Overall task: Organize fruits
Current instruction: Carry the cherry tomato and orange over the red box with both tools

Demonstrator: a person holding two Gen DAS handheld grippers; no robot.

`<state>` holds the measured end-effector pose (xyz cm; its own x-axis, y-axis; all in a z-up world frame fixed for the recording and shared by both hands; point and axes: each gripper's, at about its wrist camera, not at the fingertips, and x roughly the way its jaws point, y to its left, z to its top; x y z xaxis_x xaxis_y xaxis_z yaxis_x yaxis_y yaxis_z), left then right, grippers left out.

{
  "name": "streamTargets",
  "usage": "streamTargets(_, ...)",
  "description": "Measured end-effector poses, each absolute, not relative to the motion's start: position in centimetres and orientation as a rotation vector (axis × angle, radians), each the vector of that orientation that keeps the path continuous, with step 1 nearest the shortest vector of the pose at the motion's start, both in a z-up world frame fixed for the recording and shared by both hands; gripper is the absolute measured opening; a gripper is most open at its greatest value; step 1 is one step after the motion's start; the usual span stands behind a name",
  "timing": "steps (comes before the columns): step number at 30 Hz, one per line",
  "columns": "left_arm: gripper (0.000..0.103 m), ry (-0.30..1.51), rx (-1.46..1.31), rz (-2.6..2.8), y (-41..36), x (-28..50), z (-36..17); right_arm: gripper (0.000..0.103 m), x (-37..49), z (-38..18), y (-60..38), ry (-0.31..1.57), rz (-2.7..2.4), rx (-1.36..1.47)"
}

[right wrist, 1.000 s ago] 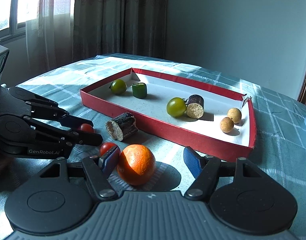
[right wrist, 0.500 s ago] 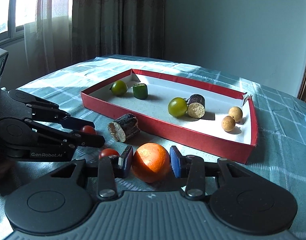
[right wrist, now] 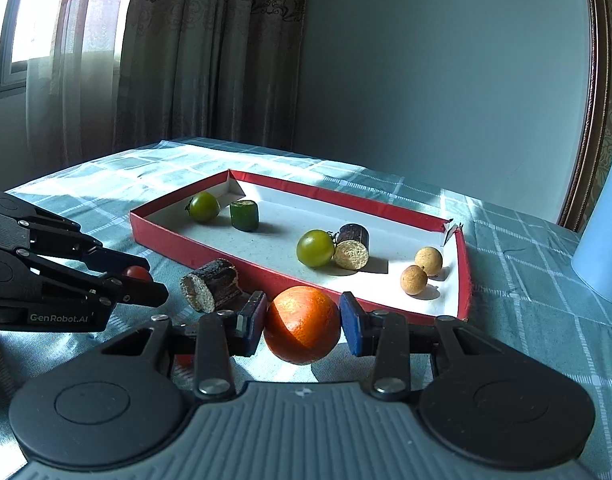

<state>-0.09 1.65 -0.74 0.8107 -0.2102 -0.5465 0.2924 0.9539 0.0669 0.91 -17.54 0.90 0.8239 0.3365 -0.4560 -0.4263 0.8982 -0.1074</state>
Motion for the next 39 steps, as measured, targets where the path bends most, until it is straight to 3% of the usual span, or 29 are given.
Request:
streamTargets(17,0.024,0.525,0.131,-0.239,1.2,0.9,0.6,0.039,2.9,2.3,-19.1,0.317,0.245,-0.221)
streamTargets(39,0.025,0.622,0.087,-0.141,-1.1,11.4,0.9,0.039,10.9,0.5,-18.5,0.465,0.155,-0.246)
